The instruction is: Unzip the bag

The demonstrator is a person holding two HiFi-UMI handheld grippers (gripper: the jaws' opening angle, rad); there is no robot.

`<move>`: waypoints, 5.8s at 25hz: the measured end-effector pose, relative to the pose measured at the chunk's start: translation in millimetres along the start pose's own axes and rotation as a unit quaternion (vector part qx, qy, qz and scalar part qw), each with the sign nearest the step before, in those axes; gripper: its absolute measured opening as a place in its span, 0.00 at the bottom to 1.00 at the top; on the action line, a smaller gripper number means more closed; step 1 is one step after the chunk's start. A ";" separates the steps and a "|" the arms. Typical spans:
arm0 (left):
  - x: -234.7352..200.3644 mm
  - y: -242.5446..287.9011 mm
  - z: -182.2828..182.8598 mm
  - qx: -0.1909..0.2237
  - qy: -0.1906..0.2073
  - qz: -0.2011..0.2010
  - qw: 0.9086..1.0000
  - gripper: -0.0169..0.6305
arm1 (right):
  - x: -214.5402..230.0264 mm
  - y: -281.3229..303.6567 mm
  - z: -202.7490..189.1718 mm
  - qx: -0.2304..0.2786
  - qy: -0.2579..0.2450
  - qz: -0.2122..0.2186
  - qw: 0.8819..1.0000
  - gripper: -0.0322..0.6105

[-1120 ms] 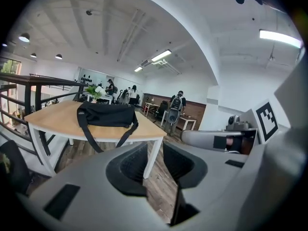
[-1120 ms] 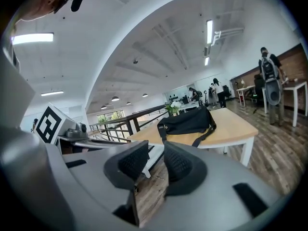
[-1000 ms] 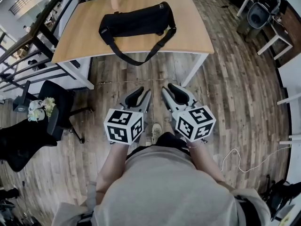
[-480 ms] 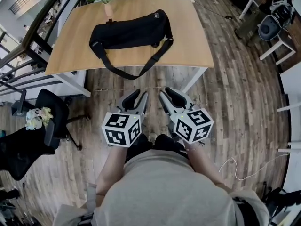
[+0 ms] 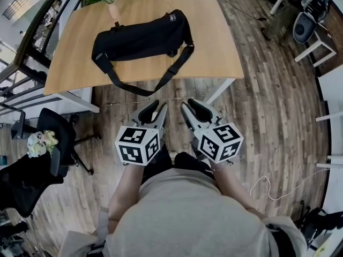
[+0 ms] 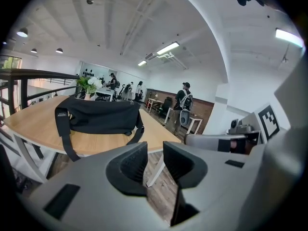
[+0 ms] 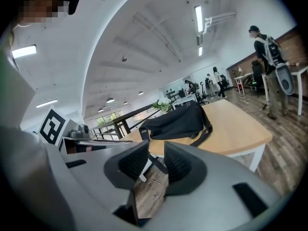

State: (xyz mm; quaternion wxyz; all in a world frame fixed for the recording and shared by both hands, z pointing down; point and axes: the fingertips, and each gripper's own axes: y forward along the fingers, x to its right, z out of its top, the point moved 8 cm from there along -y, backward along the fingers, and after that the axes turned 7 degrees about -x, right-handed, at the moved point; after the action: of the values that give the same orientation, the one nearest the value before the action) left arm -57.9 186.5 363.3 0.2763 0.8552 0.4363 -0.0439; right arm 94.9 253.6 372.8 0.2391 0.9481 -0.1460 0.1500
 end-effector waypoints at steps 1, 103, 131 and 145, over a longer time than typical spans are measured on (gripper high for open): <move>-3.6 5.8 3.7 0.000 -0.004 -0.006 1.000 0.19 | 2.7 4.6 2.8 0.001 0.002 -0.002 1.000 0.20; -122.8 290.2 198.1 -0.058 0.323 -0.001 0.945 0.23 | 223.9 251.3 195.4 -0.051 0.072 0.069 0.994 0.16; -135.8 281.0 199.2 -0.024 0.184 0.007 0.983 0.07 | 226.1 251.1 196.0 -0.054 0.066 0.081 0.993 0.17; -144.4 270.7 201.6 -0.019 0.107 0.031 0.994 0.06 | 228.0 253.2 193.9 -0.039 0.064 0.082 0.994 0.16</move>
State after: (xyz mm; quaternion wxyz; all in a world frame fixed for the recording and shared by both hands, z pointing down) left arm 95.3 -147.0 356.4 0.2454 0.8626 0.4377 0.0644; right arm 256.2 -103.0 394.4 0.2721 0.9112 -0.2134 0.2238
